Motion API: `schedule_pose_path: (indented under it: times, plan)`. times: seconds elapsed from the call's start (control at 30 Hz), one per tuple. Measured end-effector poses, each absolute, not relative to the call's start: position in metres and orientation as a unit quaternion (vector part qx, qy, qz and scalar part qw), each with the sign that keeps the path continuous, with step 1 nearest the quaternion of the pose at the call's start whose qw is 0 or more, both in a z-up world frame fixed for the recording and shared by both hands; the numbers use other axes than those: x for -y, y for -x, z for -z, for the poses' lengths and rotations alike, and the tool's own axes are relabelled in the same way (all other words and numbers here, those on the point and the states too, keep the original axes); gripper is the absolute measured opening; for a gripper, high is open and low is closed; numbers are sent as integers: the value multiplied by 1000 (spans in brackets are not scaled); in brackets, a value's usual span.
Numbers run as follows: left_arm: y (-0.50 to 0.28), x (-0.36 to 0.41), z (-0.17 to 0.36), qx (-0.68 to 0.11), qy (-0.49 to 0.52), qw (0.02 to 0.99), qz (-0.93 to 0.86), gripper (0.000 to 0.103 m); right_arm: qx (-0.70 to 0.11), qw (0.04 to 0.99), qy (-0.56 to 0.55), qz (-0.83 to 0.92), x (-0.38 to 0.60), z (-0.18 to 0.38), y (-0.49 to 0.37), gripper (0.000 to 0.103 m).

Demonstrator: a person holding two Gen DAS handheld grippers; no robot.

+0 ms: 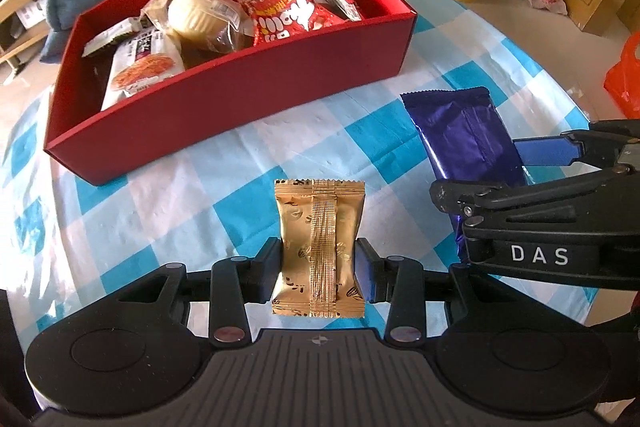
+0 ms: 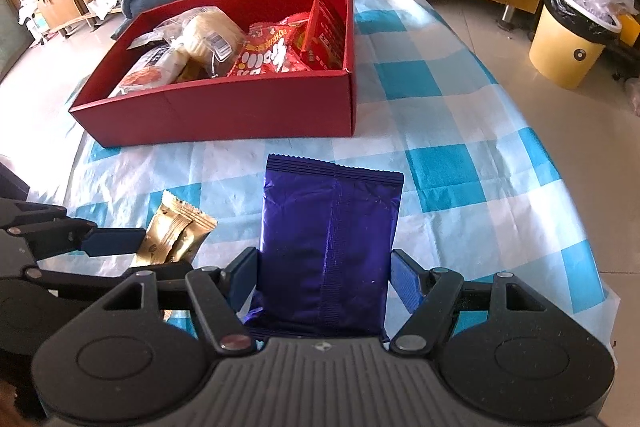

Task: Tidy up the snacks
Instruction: 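Lift the gold cake and purple bag and carry them over the red box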

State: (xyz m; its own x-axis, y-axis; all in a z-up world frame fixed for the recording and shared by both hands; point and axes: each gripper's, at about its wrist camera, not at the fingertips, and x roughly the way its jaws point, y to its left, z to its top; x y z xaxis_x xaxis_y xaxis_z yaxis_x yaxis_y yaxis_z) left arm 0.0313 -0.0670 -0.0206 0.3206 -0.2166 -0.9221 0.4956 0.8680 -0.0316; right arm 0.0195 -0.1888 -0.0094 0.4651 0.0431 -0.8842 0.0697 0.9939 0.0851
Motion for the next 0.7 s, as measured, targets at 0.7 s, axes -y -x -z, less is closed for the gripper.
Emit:
schedule_pose_path:
  times: [0.7]
  plan:
    - [-28, 57, 6, -521, -118, 818, 215, 48, -496, 866, -55, -1, 185, -2, -18, 65]
